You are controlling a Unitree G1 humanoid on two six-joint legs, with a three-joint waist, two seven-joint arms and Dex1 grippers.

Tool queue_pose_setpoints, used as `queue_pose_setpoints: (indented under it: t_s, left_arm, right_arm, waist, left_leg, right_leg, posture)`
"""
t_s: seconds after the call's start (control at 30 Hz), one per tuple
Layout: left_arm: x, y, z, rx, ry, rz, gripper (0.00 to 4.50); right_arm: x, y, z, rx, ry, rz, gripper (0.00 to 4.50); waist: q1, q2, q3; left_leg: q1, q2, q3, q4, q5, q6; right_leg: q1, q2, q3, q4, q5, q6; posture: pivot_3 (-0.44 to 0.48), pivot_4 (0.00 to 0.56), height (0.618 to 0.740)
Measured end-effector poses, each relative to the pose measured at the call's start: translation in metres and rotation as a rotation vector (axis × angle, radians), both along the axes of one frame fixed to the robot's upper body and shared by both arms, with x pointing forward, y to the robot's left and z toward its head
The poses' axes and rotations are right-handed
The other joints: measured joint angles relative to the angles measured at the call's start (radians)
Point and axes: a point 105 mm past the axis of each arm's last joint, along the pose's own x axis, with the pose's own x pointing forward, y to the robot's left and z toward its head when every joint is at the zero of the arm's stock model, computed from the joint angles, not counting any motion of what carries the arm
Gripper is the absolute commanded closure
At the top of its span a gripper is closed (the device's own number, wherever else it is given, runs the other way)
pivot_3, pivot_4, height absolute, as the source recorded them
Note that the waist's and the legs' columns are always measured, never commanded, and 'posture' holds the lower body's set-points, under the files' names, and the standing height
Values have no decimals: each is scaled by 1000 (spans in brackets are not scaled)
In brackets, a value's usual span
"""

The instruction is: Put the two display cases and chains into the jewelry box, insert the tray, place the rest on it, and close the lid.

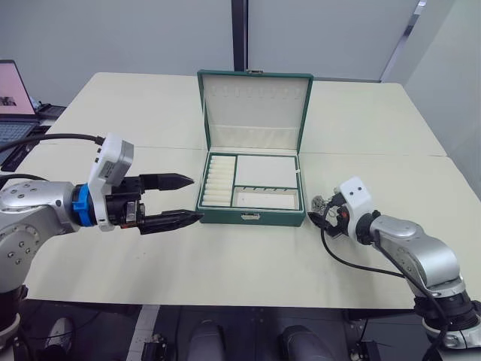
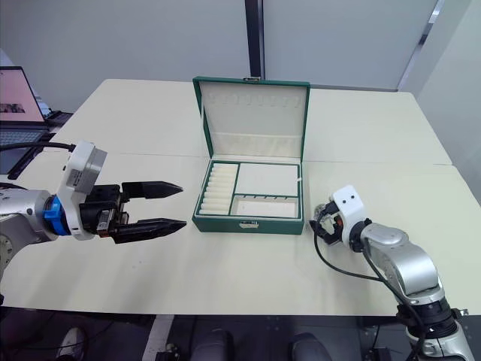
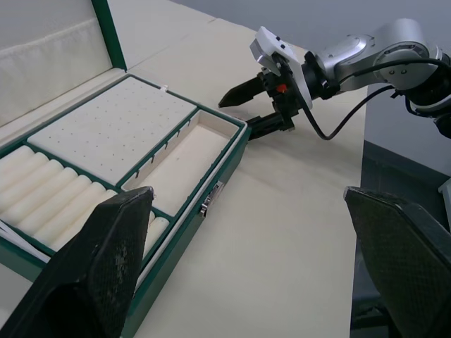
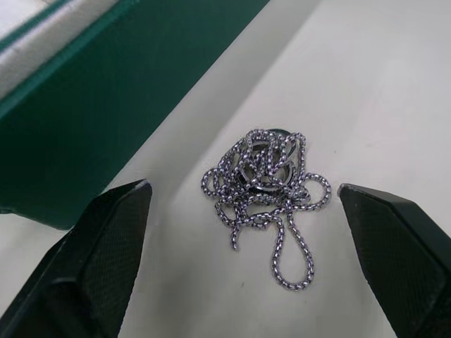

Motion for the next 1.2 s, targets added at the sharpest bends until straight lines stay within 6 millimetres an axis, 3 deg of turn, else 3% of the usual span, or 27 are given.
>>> queue_pose_setpoints:
  t_s: [0.37, 0.43, 0.7, 0.9, 1.2]
  left_arm:
    - [-1, 9, -2, 1, -15, 14, 0]
    - [-2, 11, -2, 1, -14, 18, 0]
    - [-3, 11, -3, 0, -8, 12, 0]
    - [-3, 12, -4, 1, -6, 15, 0]
    - [-2, 12, -4, 3, -7, 19, 0]
  right_arm:
    - [8, -2, -5, 0, -34, -12, 16]
    - [8, -2, -5, 4, -32, -14, 390]
    - [9, -2, -5, 23, -33, -27, 2726]
    - [10, -2, -4, 28, -34, -28, 4092]
    - [10, -2, -4, 37, -31, -30, 4244]
  waist:
    - [-1, -1, -1]
    - [-1, -1, -1]
    - [-1, -1, -1]
    - [-1, -1, -1]
    - [-1, -1, -1]
  left_leg:
    - [1, 0, 0, 0, 0, 0]
    - [1, 0, 0, 0, 0, 0]
    - [1, 0, 0, 0, 0, 0]
    - [1, 0, 0, 0, 0, 0]
    - [1, 0, 0, 0, 0, 1]
  right_leg:
    - [1, 0, 0, 0, 0, 0]
    - [1, 0, 0, 0, 0, 0]
    - [1, 0, 0, 0, 0, 0]
    - [1, 0, 0, 0, 0, 0]
    - [1, 0, 0, 0, 0, 0]
  posture:
    - [0, 150, 740]
    - [0, 150, 740]
    - [0, 150, 740]
    - [0, 150, 740]
    - [0, 150, 740]
